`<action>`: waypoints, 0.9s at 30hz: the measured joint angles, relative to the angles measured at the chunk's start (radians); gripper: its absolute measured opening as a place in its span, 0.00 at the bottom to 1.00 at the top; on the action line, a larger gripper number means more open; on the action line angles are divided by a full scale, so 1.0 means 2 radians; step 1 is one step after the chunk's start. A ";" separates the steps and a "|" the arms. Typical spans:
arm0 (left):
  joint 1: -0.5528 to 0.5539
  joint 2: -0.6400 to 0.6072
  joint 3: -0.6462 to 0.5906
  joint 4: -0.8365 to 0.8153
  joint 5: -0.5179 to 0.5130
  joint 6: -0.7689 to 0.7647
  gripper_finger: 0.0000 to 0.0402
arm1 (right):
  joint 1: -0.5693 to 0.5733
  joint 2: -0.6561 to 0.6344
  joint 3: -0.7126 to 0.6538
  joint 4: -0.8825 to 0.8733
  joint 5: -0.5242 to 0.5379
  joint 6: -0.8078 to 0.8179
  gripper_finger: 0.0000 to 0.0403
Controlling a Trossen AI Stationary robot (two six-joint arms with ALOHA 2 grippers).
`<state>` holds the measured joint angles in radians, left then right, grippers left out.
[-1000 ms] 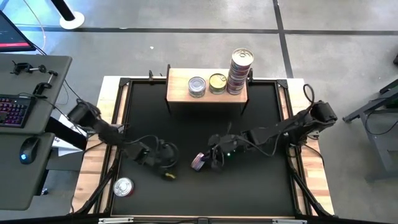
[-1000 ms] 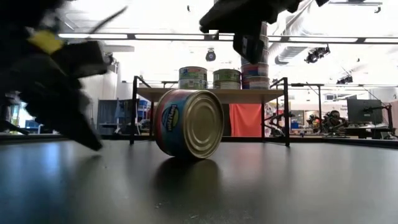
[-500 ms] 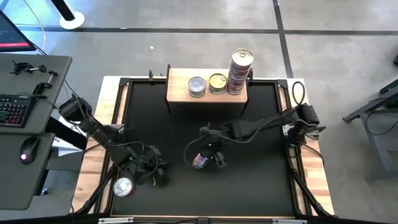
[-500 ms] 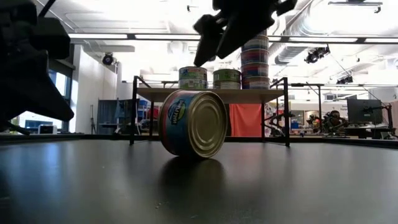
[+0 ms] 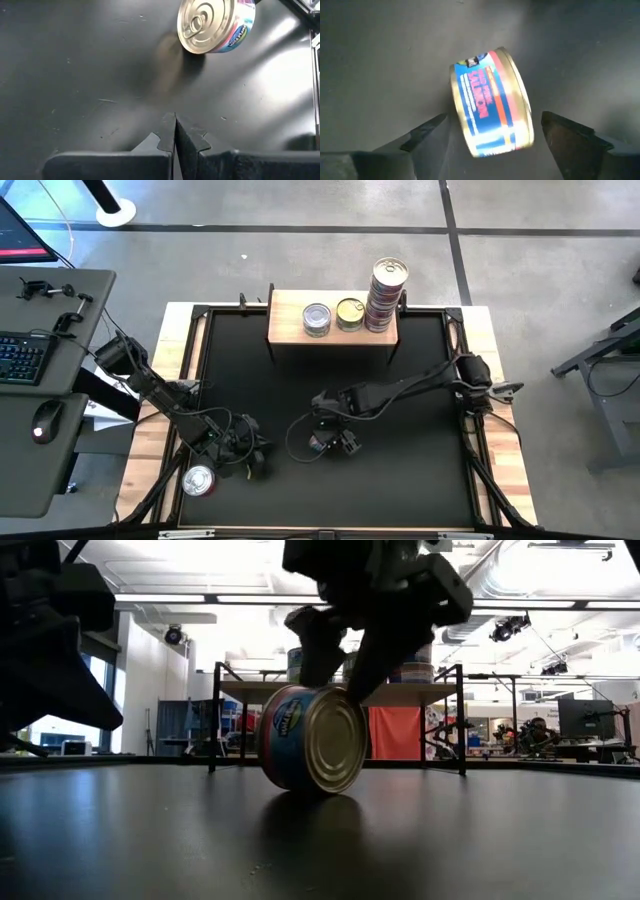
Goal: Stack canned seafood by type on shelf
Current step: Stack the blue tuna can on top of the blue tuna can
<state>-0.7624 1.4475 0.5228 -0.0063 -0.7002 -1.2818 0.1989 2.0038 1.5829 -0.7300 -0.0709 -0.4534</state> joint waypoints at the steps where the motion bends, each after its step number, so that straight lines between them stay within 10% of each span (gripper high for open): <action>1: 0.000 0.000 0.000 0.000 0.000 0.004 0.00 | 0.000 0.004 0.000 0.002 0.000 0.000 0.75; 9: 0.000 0.000 0.000 -0.004 0.000 0.014 0.00 | 0.000 0.021 0.000 0.011 0.000 0.000 0.71; 15: 0.000 0.000 0.000 -0.013 -0.003 0.013 0.00 | 0.002 0.021 0.008 0.006 0.037 0.016 0.41; 27: 0.009 0.000 0.000 -0.037 -0.018 0.058 0.00 | 0.006 -0.038 0.175 -0.156 0.196 0.081 0.42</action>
<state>-0.7448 1.4475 0.5228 -0.0806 -0.7358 -1.1655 0.2117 1.9276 1.9319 -1.0411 0.3204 -0.2918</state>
